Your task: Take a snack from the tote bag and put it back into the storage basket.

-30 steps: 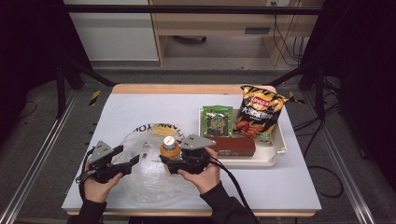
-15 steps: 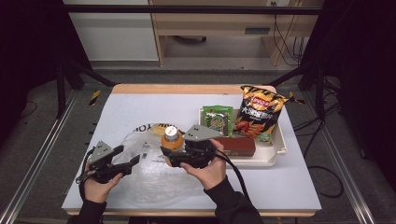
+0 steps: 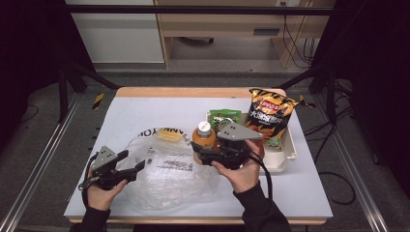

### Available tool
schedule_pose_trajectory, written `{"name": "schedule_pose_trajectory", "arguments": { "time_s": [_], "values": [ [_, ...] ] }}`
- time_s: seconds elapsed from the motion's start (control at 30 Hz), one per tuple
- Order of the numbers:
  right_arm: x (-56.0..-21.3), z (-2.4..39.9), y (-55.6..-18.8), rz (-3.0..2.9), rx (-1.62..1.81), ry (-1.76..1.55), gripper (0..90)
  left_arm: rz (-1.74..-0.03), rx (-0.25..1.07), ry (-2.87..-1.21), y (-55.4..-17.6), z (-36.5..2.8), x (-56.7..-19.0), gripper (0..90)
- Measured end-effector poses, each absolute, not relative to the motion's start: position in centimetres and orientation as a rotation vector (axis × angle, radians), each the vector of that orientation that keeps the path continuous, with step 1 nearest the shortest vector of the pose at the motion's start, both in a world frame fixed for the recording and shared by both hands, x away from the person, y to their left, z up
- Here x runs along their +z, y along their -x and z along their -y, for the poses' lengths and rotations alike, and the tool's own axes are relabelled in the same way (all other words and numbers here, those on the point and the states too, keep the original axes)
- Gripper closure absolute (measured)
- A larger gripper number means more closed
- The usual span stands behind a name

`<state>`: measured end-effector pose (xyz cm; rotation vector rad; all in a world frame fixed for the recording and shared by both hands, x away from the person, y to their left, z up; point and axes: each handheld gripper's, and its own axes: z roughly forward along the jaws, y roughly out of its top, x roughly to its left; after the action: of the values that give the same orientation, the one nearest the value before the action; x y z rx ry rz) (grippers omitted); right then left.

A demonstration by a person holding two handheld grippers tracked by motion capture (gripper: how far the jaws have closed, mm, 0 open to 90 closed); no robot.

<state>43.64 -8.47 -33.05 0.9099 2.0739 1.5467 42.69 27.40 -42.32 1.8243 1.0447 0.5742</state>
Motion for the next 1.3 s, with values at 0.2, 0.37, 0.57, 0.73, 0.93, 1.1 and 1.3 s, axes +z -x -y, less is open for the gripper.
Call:
{"name": "schedule_pose_trajectory", "arguments": {
  "time_s": [0.2,0.37,0.57,0.73,0.93,1.1,1.3],
  "values": [
    [-32.9,11.4,-44.0,-2.017,1.509,-0.96,30.2,-1.044,0.574,-1.83,-42.7,-27.3,-42.4,23.0],
    [-32.7,13.5,-44.4,-1.983,1.473,-1.007,30.2,-1.044,0.573,-1.828,-42.7,-27.2,-42.4,23.0],
    [-32.8,15.7,-44.9,-1.938,1.433,-1.057,30.2,-1.041,0.576,-1.824,-42.7,-27.3,-42.2,23.0],
    [-32.8,17.2,-45.1,-1.908,1.415,-1.086,30.2,-1.038,0.574,-1.831,-42.7,-27.2,-42.2,23.0],
    [-33.1,18.9,-45.2,-1.887,1.39,-1.103,30.3,-1.036,0.576,-1.831,-42.7,-27.1,-42.3,23.0],
    [-33.4,20.4,-45.3,-1.878,1.363,-1.121,30.2,-1.036,0.576,-1.825,-42.6,-27.2,-42.2,23.0],
    [-34.0,22.3,-45.3,-1.86,1.345,-1.149,30.2,-1.035,0.574,-1.831,-42.7,-27.1,-42.2,23.0]
  ]
}}
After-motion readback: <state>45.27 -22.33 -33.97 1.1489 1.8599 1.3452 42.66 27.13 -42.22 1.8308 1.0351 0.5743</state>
